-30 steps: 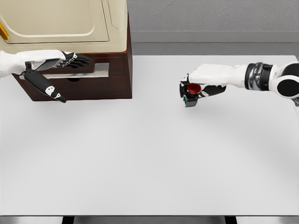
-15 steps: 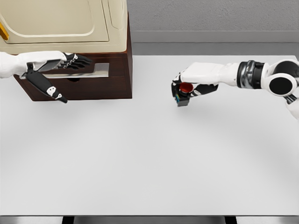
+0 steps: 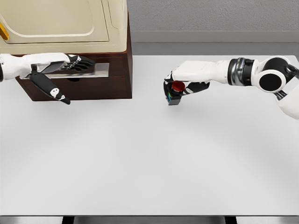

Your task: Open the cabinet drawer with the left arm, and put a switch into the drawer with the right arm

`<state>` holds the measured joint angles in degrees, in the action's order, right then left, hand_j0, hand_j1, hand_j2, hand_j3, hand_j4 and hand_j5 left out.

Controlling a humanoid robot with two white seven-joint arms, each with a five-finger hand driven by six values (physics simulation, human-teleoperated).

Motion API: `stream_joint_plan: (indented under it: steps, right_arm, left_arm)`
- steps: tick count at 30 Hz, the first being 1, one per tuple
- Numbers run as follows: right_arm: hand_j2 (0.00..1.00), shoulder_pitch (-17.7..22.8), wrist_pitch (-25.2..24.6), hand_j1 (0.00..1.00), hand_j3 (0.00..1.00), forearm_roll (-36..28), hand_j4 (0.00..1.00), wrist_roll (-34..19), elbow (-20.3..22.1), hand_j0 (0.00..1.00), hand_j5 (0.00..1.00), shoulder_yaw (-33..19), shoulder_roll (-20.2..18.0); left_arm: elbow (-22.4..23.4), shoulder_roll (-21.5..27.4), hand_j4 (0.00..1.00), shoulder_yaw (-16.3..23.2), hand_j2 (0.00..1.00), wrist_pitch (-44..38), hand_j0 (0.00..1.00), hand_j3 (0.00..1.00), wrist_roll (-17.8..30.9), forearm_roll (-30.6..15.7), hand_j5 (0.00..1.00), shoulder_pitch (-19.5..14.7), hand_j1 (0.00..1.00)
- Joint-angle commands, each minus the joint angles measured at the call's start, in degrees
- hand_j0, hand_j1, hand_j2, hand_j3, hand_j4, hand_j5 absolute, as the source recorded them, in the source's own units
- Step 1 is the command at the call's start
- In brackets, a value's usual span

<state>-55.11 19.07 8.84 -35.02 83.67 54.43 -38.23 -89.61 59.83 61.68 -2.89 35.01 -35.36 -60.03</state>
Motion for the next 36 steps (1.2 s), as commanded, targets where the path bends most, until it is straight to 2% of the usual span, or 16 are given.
stream_joint_plan:
  steps: [1,22,36]
  right_arm:
    - [0.5,0.0,-0.09,0.5,0.5,-0.22,0.5,0.02,-0.44,0.5,0.5,0.15,0.26]
    - [0.5,-1.14,-0.09,0.5,0.5,-0.22,0.5,0.02,-0.79,0.5,0.5,1.2,0.7]
    - [0.5,-1.41,-0.09,0.5,0.5,-0.22,0.5,0.02,-0.7,0.5,0.5,1.11,0.7]
  left_arm:
    - [-0.04,-0.07,1.0,-0.07,1.0,-0.01,1.0,1.0,-0.01,-0.24,1.0,0.0,1.0]
    - [-0.75,0.29,1.0,-0.07,1.0,0.17,1.0,1.0,-0.01,-0.68,1.0,1.67,1.0]
    - [-3.47,2.48,1.0,0.19,1.0,0.08,1.0,1.0,-0.01,-1.03,1.0,2.46,1.0]
